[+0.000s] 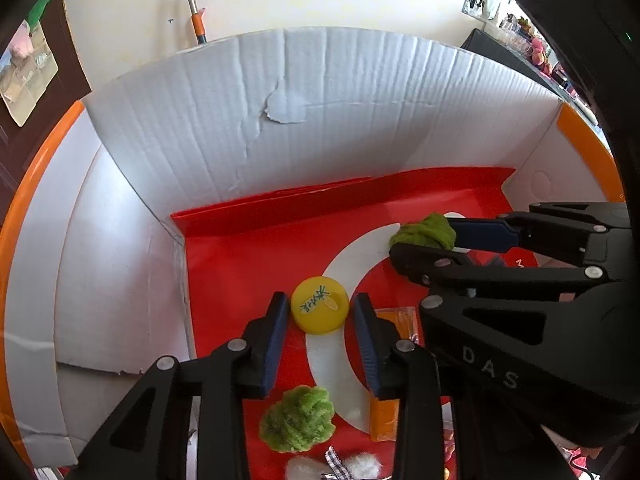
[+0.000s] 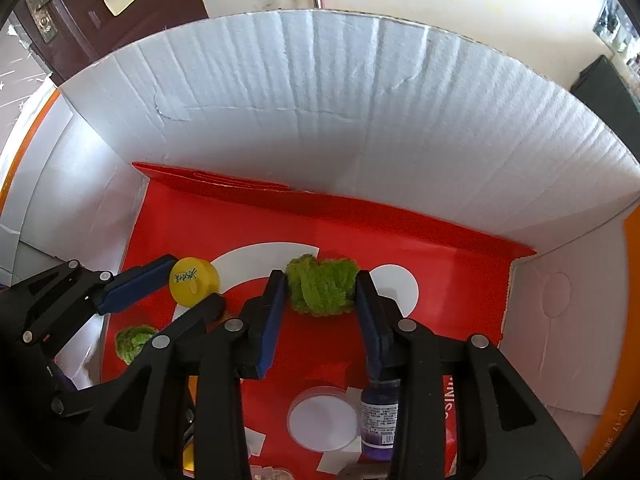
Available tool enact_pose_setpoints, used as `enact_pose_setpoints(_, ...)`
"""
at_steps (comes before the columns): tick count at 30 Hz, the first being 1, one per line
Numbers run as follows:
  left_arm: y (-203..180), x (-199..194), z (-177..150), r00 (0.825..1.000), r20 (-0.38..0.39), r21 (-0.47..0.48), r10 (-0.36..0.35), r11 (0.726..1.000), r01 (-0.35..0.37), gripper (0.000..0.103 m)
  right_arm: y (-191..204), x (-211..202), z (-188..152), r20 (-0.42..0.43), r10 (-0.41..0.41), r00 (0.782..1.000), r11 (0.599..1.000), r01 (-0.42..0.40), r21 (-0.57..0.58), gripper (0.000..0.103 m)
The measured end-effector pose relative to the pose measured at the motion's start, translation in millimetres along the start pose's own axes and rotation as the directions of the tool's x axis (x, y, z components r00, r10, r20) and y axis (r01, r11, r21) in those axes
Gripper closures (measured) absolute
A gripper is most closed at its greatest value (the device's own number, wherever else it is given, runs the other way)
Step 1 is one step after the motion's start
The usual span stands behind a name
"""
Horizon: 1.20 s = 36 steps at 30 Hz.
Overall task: Organize objects
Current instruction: 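Open the right gripper on the green sponge while the left releases the yellow cap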
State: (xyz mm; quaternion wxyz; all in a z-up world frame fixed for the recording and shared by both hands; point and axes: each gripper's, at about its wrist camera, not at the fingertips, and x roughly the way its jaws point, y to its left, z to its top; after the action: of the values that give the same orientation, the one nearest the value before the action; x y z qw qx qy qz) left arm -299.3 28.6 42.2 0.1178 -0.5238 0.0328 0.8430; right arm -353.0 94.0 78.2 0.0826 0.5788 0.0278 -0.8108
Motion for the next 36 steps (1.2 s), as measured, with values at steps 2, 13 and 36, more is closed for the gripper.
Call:
enact_pose_setpoints(2, 1.8, -0.4, -1.4, 1.0, 0.0, -0.001, 0.0, 1.0, 0.0, 0.067, 2.4, -1.0, 0.3, 0.002, -0.004, 1.0, 1.0, 0.004, -0.003, 0.058)
enact_pose_setpoints(13, 1.9, -0.4, -2.0, 1.0, 0.004, -0.006, -0.007, 1.0, 0.007, 0.064, 11.5, -4.5, 4.2, 0.006, -0.011, 1.0, 1.0, 0.011, 0.0, 0.057)
enact_pose_setpoints(36, 4.0, -7.2, -0.3, 1.0, 0.012, -0.016, -0.008, 1.0, 0.009, 0.064, 3.7, -13.1, 13.0, 0.035, 0.007, 0.999, 0.999, -0.009, 0.04, 0.057)
